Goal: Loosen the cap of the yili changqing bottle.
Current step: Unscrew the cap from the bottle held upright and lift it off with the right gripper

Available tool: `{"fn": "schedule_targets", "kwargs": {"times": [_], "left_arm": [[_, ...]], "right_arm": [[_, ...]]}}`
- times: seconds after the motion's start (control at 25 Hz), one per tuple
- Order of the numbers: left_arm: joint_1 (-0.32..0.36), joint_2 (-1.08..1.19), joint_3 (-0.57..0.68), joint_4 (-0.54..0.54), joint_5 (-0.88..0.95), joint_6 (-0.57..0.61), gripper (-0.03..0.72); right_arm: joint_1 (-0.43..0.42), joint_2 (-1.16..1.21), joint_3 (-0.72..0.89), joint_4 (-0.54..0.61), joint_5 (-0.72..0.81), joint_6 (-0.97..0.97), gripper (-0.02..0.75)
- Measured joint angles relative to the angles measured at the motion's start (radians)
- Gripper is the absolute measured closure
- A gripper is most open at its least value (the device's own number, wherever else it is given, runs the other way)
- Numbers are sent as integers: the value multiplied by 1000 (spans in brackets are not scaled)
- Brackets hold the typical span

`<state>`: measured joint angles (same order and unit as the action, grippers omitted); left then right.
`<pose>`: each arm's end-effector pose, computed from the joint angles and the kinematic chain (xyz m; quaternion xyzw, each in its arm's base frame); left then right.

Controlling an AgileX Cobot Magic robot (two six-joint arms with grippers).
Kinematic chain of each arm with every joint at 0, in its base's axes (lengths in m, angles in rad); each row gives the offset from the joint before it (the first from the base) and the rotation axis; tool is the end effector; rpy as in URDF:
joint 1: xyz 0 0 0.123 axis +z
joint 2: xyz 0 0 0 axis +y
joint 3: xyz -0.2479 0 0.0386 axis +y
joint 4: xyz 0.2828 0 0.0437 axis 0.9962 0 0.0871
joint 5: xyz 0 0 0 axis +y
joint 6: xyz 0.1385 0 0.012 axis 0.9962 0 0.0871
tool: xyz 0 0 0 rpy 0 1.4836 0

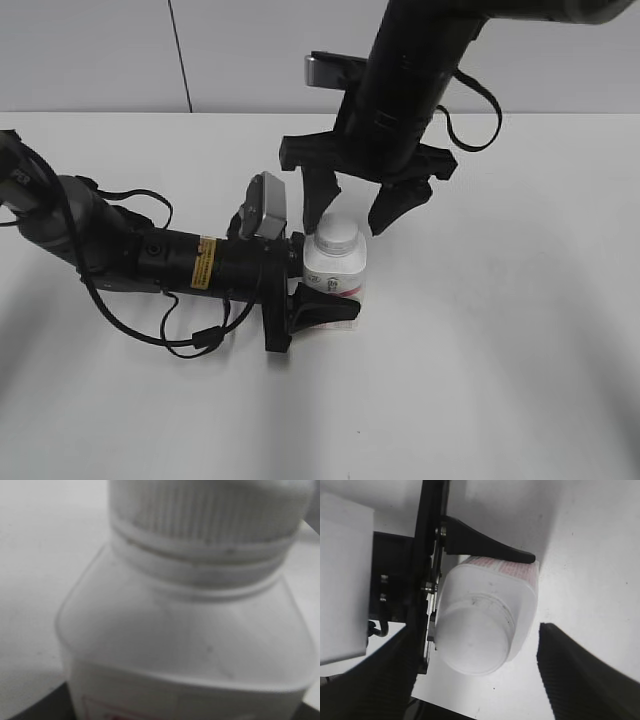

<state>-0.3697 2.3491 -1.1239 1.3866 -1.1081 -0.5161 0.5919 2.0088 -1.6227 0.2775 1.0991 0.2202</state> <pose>0.3150 -0.2532 -0.0257 0.5610 0.5946 -0.4208 0.3933 0.3493 0.2757 0.1327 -0.1312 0.9793 0.1515 0.0279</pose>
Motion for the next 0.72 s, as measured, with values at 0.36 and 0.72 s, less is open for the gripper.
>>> {"fn": "schedule_targets", "kwargs": {"times": [0.36,0.72], "left_arm": [[0,0,0,0,0,0,291],[0,0,0,-1,1,0,291]], "right_arm": [[0,21,0,7,-1,1,161],[0,49,0,28,0,1,160]]}}
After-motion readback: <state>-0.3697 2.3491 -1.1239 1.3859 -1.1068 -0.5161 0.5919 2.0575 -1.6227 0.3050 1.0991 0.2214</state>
